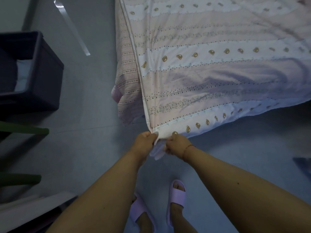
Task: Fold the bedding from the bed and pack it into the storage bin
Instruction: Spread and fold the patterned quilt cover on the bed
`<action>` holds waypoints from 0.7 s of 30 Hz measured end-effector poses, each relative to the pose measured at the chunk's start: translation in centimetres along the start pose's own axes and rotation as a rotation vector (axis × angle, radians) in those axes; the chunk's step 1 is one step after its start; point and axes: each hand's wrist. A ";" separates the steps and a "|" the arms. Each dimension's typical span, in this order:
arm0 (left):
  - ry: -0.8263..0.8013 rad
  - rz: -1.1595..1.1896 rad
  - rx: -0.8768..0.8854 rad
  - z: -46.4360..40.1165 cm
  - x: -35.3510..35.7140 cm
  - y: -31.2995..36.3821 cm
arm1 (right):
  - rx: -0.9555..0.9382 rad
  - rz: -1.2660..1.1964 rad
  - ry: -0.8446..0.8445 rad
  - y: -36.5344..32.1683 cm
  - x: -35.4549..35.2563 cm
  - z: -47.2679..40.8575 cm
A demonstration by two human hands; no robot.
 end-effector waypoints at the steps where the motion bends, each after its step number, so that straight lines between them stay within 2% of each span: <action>1: 0.031 -0.021 0.011 -0.2 0.2 0.1 | 0.083 -0.167 -0.004 0.2 -0.6 -0.2; 3: 0.104 -0.041 0.034 -0.3 0.7 0.4 | 0.254 -0.539 -0.030 0.8 -1.0 -0.2; 4: 0.130 -0.026 0.051 -0.2 1.0 0.4 | 0.304 -0.632 -0.035 1.3 -1.1 -0.1; 6: 0.179 0.044 0.053 -0.2 1.7 0.5 | 0.346 -0.720 -0.006 2.1 -0.9 0.5; 8: 0.182 0.216 0.041 0.5 2.7 1.3 | 0.364 -0.813 0.013 3.0 -0.7 1.2; 11: 0.103 0.500 0.048 1.2 3.6 2.2 | 0.344 -1.086 0.000 3.5 -0.3 1.5; 15: 0.089 0.702 0.073 2.3 3.8 3.3 | 0.151 -1.586 0.013 2.9 -0.2 1.0; 18: 0.135 0.675 0.106 2.6 3.6 3.6 | 0.038 -1.763 0.134 2.3 -0.9 0.5; 21: 0.115 0.409 0.072 2.9 2.8 3.6 | 0.015 -1.744 0.205 1.7 -1.8 1.1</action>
Point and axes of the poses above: each hand's wrist, its own z-axis away from the middle knuckle, its own x-axis out of the palm, y = z × x, and after that the axes turned 10 degrees about -y, right-handed
